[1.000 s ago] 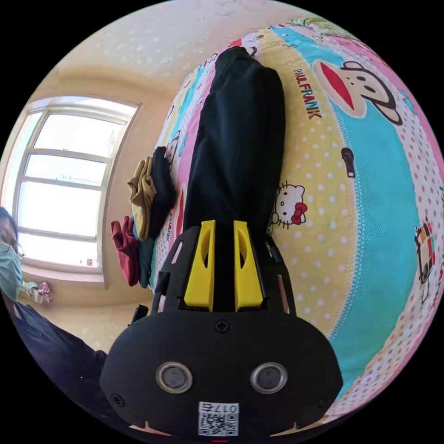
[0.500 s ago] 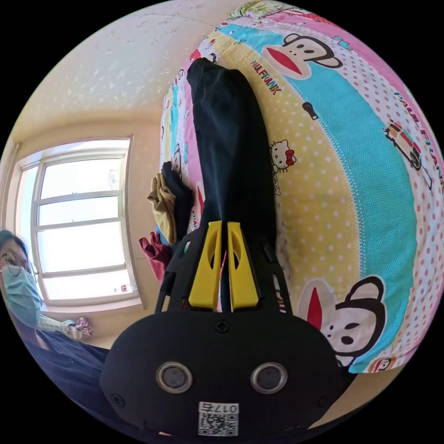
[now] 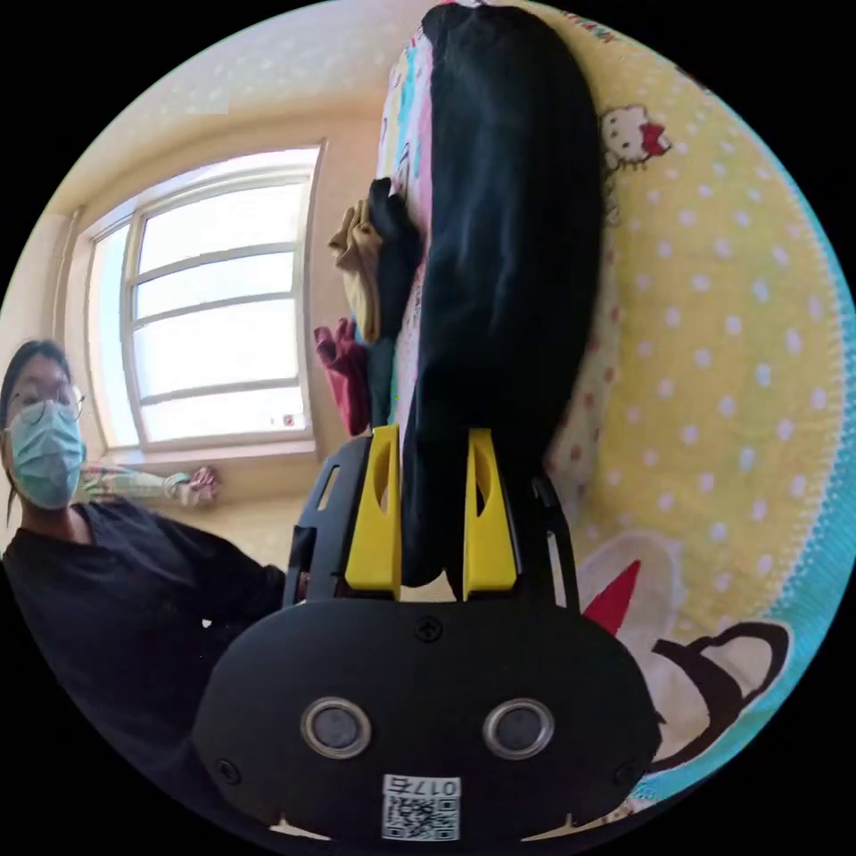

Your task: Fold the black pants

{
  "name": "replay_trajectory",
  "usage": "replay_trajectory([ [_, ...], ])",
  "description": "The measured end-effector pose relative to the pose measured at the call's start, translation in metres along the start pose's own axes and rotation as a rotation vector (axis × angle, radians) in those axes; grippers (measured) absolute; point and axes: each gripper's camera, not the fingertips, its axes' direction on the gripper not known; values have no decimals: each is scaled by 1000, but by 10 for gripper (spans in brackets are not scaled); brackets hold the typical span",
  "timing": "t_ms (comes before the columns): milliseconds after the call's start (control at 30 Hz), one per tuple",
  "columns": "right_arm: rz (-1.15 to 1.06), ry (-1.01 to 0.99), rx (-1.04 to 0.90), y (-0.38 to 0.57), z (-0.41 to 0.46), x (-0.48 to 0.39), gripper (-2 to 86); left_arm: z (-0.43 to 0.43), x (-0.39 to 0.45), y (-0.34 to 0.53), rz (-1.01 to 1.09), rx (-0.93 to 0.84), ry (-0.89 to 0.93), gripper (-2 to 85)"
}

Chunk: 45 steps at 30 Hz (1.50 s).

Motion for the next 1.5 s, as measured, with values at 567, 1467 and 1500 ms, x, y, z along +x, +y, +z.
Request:
replay_trajectory([
  [567, 176, -309, -27, 12, -9, 5, 60, 107, -29, -31, 26, -344, -127, 9],
  [1467, 132, -8, -18, 19, 44, 74, 60, 221, -55, -110, 287, -152, -423, 63],
  [1500, 109, 21, 2, 26, 43, 68, 56, 227, -68, -96, 254, -175, -298, 56],
])
